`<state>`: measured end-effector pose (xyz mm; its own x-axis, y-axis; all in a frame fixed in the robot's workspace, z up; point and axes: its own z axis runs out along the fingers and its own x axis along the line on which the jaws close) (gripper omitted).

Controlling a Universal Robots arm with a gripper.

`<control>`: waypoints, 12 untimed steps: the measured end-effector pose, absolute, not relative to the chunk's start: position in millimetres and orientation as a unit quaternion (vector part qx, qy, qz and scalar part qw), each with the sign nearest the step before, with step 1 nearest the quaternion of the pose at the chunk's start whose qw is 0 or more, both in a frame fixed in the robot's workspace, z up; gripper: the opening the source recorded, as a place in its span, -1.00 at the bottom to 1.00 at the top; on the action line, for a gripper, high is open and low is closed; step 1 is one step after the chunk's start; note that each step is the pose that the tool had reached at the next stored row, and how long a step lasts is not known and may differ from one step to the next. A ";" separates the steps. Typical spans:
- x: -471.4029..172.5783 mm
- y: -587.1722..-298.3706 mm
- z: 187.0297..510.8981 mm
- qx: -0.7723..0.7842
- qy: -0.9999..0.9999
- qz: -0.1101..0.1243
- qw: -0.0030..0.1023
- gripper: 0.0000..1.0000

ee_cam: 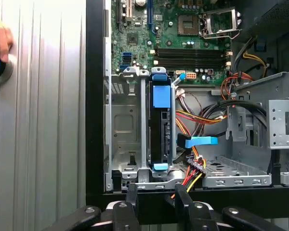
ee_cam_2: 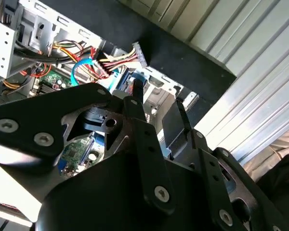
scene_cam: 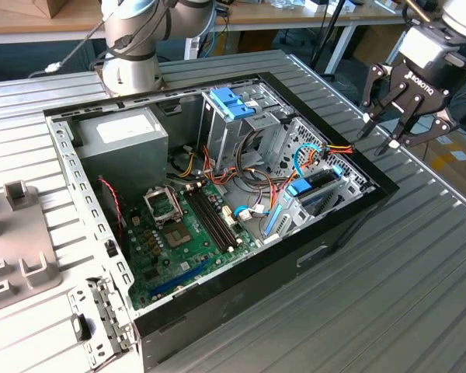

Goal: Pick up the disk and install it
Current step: 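Insert the first disk wire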

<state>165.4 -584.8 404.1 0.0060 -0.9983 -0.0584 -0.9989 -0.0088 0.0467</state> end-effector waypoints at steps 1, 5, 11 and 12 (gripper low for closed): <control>177.0 -584.8 400.3 -0.709 0.704 0.037 0.004 -0.12; 183.3 -584.2 397.6 -0.731 0.681 0.037 0.003 -0.12; 183.6 -584.0 397.4 -0.737 0.675 0.037 0.002 -0.12; 183.6 -584.0 397.4 -0.737 0.675 0.037 0.002 -0.12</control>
